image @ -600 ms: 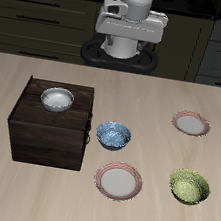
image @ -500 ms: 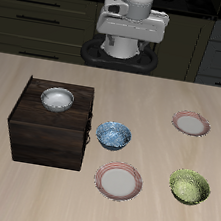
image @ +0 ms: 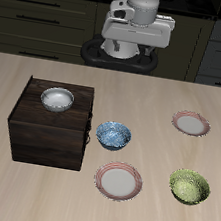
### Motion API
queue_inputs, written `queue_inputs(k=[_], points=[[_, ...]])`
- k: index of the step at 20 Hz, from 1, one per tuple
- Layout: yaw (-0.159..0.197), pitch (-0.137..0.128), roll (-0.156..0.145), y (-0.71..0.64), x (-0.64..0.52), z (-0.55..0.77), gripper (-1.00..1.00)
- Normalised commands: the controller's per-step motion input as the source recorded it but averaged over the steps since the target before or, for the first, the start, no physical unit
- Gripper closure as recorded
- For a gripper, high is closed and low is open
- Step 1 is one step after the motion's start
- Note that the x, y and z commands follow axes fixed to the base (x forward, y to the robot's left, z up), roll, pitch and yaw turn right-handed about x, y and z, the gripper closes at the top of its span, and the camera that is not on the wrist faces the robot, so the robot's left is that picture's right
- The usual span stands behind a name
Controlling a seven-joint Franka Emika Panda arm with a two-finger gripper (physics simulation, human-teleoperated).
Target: Stack the blue bowl on the green bowl
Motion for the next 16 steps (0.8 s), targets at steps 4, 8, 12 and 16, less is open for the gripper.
queue_inputs(k=[4, 8, 12, 16], points=[[-0.003, 0.004, -0.007, 0.23, 0.2, -0.08, -1.0], [0.0, -0.037, 0.012, 0.42, 0.29, 0.08, -1.0], [0.024, -0.063, 0.006, 0.25, 0.24, 0.18, -1.0], [-0.002, -0.056, -0.021, 0.11, 0.35, 0.17, -1.0]])
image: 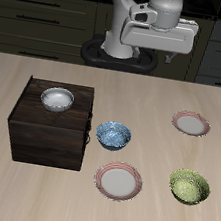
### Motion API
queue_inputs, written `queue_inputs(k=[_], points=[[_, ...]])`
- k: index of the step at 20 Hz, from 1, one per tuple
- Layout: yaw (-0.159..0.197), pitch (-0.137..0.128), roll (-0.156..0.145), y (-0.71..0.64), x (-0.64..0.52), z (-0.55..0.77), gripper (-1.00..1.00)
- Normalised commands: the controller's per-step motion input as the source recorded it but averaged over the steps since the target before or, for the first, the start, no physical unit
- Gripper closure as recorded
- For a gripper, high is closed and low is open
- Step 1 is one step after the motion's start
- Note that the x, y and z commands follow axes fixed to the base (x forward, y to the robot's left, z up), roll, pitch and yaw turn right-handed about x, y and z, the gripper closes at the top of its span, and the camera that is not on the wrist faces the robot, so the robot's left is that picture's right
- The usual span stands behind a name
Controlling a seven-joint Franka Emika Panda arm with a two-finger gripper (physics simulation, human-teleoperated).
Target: Stack the blue bowl on the green bowl
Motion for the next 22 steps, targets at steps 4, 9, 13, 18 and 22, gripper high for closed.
queue_inputs(k=[4, 9, 13, 18, 22], points=[[0.016, -0.045, 0.03, -0.05, 0.2, -0.07, -1.0], [0.001, -0.026, -0.027, -0.17, 0.26, -0.26, -1.0], [0.0, -0.004, 0.02, -0.03, 0.22, -0.47, -1.0], [-0.034, 0.019, 0.023, 0.06, 0.16, -0.4, -1.0], [-0.036, 0.021, 0.0, 0.01, 0.07, -0.23, -1.0]])
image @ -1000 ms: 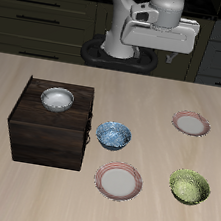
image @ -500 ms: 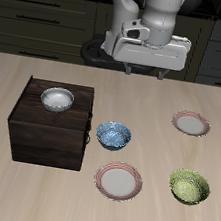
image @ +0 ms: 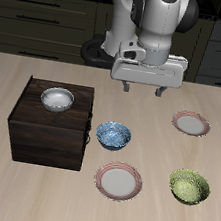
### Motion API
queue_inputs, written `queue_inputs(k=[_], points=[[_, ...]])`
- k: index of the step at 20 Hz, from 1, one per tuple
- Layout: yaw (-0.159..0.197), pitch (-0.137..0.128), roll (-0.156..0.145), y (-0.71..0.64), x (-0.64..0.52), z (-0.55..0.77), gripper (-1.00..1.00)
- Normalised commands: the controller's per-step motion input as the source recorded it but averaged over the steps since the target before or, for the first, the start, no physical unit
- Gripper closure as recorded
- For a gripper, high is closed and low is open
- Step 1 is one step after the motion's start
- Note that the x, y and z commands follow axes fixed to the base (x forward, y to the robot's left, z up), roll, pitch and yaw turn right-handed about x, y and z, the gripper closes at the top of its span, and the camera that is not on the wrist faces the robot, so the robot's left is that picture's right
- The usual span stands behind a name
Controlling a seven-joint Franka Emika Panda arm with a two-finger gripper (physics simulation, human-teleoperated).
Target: Stack the blue bowl on the green bowl
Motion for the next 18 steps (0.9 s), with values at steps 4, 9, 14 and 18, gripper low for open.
queue_inputs(k=[4, 9, 14, 18], points=[[-0.002, 0.0, -0.002, 0.03, 0.11, -0.27, -1.0], [0.001, 0.013, -0.006, -0.04, 0.12, -0.23, -1.0], [-0.003, 0.033, -0.004, 0.0, 0.1, -0.24, -1.0], [0.007, 0.035, 0.002, 0.04, 0.04, -0.29, -1.0]])
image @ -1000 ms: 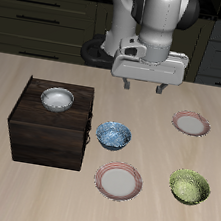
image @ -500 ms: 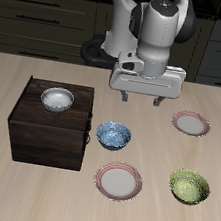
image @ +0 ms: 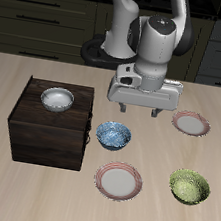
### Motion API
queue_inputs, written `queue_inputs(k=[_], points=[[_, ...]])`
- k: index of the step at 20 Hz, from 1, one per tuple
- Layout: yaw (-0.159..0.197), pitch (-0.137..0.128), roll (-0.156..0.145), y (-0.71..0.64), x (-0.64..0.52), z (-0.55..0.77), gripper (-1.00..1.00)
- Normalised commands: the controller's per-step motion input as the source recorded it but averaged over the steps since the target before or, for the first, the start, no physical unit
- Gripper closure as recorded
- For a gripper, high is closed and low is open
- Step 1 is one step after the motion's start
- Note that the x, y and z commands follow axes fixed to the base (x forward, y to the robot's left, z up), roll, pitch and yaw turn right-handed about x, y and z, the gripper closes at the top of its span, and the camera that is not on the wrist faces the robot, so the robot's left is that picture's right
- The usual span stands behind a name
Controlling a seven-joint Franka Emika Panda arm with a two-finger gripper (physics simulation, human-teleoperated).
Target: Stack the blue bowl on the green bowl
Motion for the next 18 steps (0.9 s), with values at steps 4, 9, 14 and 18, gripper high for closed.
queue_inputs(k=[4, 9, 14, 18], points=[[0.011, 0.015, -0.014, -0.01, 0.02, -0.18, -1.0], [0.006, 0.005, -0.002, -0.04, 0.01, -0.21, -1.0], [0.028, 0.018, 0.007, 0.03, -0.02, -0.25, -1.0], [0.036, 0.031, -0.008, -0.02, 0.0, -0.22, -1.0]])
